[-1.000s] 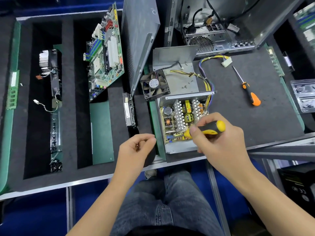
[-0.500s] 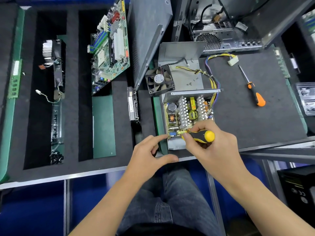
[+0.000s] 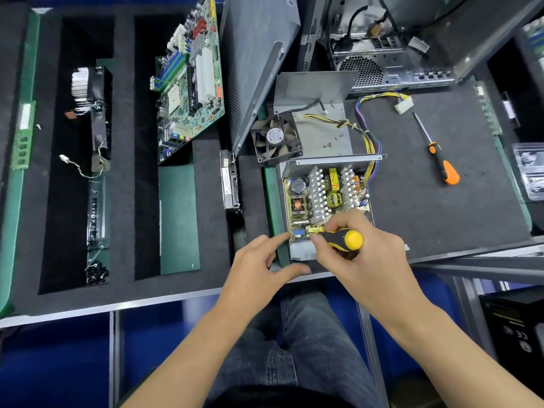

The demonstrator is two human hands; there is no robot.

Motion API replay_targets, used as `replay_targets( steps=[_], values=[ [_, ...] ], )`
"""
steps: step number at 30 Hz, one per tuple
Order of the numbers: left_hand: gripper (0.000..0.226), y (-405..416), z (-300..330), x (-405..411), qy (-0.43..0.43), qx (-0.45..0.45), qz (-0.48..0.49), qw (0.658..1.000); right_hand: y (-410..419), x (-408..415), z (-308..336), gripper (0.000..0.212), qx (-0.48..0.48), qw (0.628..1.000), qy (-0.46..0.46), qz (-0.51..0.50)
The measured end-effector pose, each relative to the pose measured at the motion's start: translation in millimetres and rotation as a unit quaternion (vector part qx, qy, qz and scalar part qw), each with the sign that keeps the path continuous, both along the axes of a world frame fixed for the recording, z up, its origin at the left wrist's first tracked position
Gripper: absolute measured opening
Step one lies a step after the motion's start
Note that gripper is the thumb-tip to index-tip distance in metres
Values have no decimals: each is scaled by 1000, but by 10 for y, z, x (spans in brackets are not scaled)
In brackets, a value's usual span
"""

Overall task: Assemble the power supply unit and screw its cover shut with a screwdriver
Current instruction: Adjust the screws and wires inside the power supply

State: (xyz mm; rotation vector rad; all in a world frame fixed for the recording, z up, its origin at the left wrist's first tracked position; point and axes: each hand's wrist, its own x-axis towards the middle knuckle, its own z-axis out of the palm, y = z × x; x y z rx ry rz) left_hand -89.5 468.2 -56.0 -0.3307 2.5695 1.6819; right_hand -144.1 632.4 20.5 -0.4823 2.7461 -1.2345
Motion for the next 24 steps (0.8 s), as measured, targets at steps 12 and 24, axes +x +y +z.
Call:
replay_targets(
  steps=[12,24],
  values=[
    [70,18,14,-16,9,11,13,1000,-39,55,-9,22,17,999,24,27],
    [43,16,-19,-4,17,-28,9,999,-76,74,-36,29,59,991,101,69]
  ],
)
